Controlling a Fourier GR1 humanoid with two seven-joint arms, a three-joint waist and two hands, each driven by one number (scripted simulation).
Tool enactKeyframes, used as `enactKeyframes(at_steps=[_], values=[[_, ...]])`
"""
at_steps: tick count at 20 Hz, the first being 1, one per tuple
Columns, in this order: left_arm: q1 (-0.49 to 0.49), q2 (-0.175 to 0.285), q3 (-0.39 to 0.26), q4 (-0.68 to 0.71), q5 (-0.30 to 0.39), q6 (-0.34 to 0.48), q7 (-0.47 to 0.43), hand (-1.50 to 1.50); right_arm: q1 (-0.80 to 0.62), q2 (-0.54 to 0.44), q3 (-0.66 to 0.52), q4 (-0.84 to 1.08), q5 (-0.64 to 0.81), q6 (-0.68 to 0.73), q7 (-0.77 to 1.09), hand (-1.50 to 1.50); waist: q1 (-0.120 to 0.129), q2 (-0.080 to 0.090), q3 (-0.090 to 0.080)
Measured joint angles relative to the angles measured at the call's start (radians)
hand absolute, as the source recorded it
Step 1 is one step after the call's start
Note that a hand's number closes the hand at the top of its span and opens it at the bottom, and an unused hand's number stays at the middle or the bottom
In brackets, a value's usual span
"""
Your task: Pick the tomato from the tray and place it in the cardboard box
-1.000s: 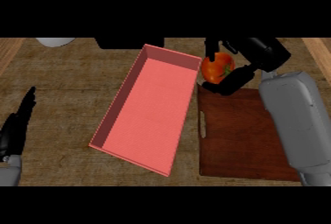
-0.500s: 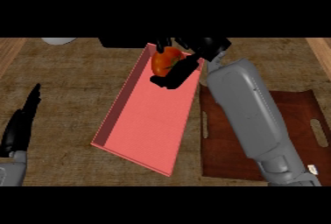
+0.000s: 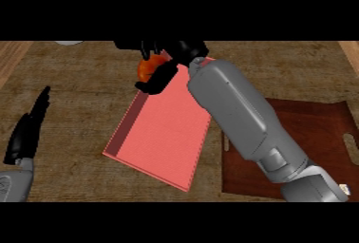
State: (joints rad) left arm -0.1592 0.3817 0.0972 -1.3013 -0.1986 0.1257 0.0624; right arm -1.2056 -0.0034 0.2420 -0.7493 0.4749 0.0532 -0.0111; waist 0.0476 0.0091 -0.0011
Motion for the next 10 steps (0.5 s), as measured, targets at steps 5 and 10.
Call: enactKeyframes(at_steps=[5, 10], values=[[-0.022, -0.006, -0.007, 0.023, -0.011, -0.005, -0.015, 0.00, -0.019, 0.002, 0.105, 0.121, -0.112, -0.116, 0.048, -1.50, 0.028, 0.006, -0.001], [-0.045, -0.008, -0.012, 0.019, -0.017, -0.012, -0.001, 0.00, -0.031, 0.003, 0.167, 0.211, -0.238, -0.140, 0.050, -1.50, 0.044, 0.010, 0.000]])
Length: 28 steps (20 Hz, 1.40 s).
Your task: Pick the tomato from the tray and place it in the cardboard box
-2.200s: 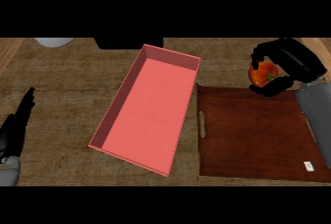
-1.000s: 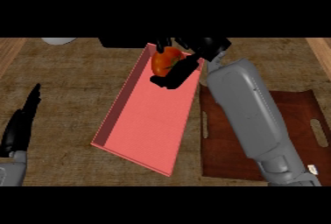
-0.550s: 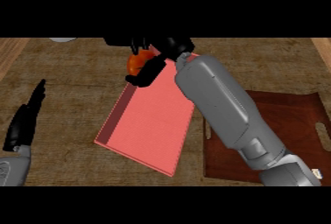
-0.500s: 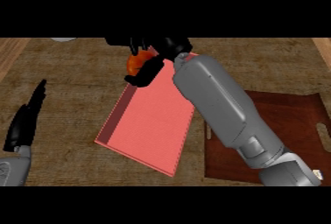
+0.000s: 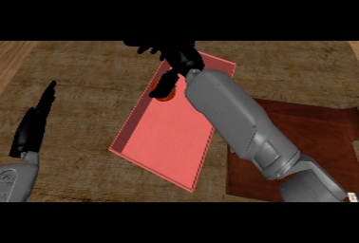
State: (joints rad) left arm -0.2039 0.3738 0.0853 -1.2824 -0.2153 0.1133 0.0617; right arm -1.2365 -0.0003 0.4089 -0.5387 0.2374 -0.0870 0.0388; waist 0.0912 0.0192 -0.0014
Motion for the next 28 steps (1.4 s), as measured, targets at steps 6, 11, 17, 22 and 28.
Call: enactKeyframes(at_steps=[6, 11, 17, 22, 28], values=[[0.012, -0.005, 0.002, -0.016, -0.002, -0.001, 0.005, 0.00, -0.009, 0.000, 0.036, 0.025, -0.120, -0.068, -0.085, -1.50, 0.003, 0.001, 0.001], [0.017, -0.004, 0.012, -0.009, -0.001, -0.002, -0.002, 0.00, -0.014, 0.000, -0.009, 0.021, -0.220, -0.147, -0.175, -1.50, -0.011, -0.001, 0.001], [0.063, 0.002, 0.030, -0.036, 0.004, -0.002, -0.008, 0.00, -0.034, -0.033, -0.145, 0.077, -0.316, -0.120, -0.287, -1.50, -0.037, -0.006, 0.001], [0.071, -0.006, 0.039, -0.038, -0.001, 0.010, -0.009, 0.00, -0.047, -0.115, -0.238, 0.136, -0.368, -0.020, -0.356, -1.50, -0.052, -0.007, 0.001], [0.067, -0.001, 0.045, -0.052, -0.004, 0.004, 0.013, 0.00, -0.010, -0.261, -0.299, 0.207, -0.382, 0.095, -0.430, -1.50, -0.060, -0.007, 0.002]])
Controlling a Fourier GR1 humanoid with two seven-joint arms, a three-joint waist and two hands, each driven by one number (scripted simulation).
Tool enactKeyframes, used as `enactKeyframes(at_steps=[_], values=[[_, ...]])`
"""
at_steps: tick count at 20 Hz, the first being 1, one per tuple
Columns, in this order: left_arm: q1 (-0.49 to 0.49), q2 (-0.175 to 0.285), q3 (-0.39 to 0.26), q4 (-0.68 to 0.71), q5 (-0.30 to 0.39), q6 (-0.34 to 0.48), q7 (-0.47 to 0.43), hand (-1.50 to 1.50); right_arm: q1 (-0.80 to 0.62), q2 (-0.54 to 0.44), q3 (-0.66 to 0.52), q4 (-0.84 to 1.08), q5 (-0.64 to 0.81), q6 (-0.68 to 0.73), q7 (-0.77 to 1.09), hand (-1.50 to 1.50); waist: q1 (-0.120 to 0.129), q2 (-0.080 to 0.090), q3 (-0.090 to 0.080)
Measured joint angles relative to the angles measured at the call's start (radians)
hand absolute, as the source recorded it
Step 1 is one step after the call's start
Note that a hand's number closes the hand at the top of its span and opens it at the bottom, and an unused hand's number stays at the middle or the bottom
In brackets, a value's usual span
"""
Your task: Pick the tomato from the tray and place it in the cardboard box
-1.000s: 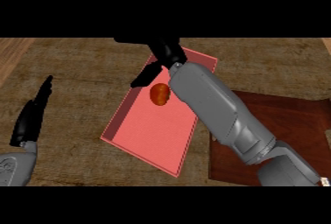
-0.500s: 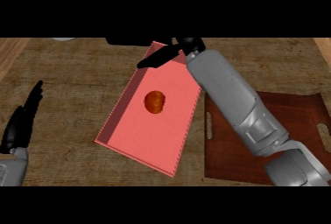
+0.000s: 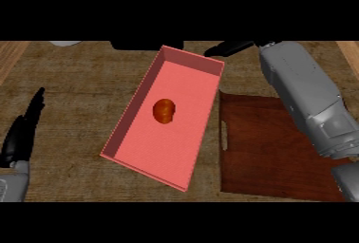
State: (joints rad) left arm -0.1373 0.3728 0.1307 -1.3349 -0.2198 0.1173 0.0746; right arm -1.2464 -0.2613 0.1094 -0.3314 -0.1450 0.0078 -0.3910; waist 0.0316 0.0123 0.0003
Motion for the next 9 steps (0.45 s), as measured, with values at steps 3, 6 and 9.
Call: enactKeyframes(at_steps=[3, 6, 9], values=[[0.005, -0.011, -0.007, -0.007, -0.007, 0.004, 0.002, 0.00, 0.012, -0.086, -0.019, 0.028, 0.000, 0.076, -0.021, -1.50, -0.002, 0.000, 0.000], [0.013, -0.003, 0.003, -0.014, 0.001, -0.009, -0.008, 0.00, 0.040, -0.166, -0.031, 0.060, 0.007, 0.154, -0.077, -1.50, 0.003, 0.002, 0.001], [0.003, -0.007, 0.004, -0.005, -0.002, -0.008, -0.008, 0.00, 0.067, -0.217, -0.024, 0.090, 0.033, 0.219, -0.131, -1.50, 0.004, 0.004, 0.001]])
